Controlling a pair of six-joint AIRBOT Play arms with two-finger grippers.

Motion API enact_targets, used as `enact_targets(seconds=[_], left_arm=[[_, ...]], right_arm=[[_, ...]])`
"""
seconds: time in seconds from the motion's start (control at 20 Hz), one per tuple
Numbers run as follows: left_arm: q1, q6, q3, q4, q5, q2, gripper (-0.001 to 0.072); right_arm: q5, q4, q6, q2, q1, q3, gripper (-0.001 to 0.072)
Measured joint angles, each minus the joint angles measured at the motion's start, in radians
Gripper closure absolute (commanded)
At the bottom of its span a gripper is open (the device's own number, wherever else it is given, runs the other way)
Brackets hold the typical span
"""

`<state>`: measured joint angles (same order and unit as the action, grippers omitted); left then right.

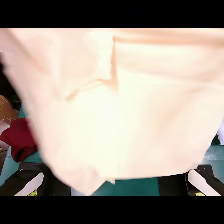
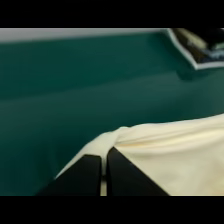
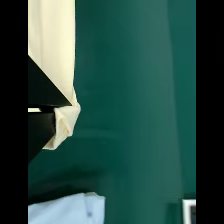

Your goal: Fold the shirts.

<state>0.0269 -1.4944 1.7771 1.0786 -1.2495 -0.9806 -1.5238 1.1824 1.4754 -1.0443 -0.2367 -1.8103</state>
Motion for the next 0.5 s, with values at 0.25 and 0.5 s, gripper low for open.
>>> enact_targets(seconds=[0.25,0.5], left_arm=[[0.018,0.028,-0.099,-0.006,-0.032,-0.3,0.0682],[0.021,0.072,-0.115,-0.013,0.168,-0.547,0.0682]], right_arm=[[0.047,0.0,-0.005,-0.215,0.075,0.183,0.0696],[0.153,-0.008,-0.01,-0.502,0.107,0.123,0.0696]])
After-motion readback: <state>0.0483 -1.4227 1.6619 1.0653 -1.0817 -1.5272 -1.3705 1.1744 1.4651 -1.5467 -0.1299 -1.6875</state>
